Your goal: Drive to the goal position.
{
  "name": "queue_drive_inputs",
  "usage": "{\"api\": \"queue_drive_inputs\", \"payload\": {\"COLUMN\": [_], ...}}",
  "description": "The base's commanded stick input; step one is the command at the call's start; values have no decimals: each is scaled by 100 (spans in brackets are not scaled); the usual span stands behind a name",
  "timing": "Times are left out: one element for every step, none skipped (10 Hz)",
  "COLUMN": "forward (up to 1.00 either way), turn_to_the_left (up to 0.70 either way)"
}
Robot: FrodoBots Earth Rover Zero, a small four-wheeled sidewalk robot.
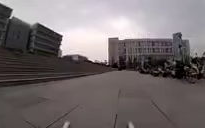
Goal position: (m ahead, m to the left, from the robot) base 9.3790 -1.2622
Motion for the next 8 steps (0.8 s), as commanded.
{"api": "queue_drive_inputs", "payload": {"forward": [60, 60, 60, 60, 60, 60, 60, 60], "turn_to_the_left": [0, 0, 0, 0, 0, 0, 0, 0]}}
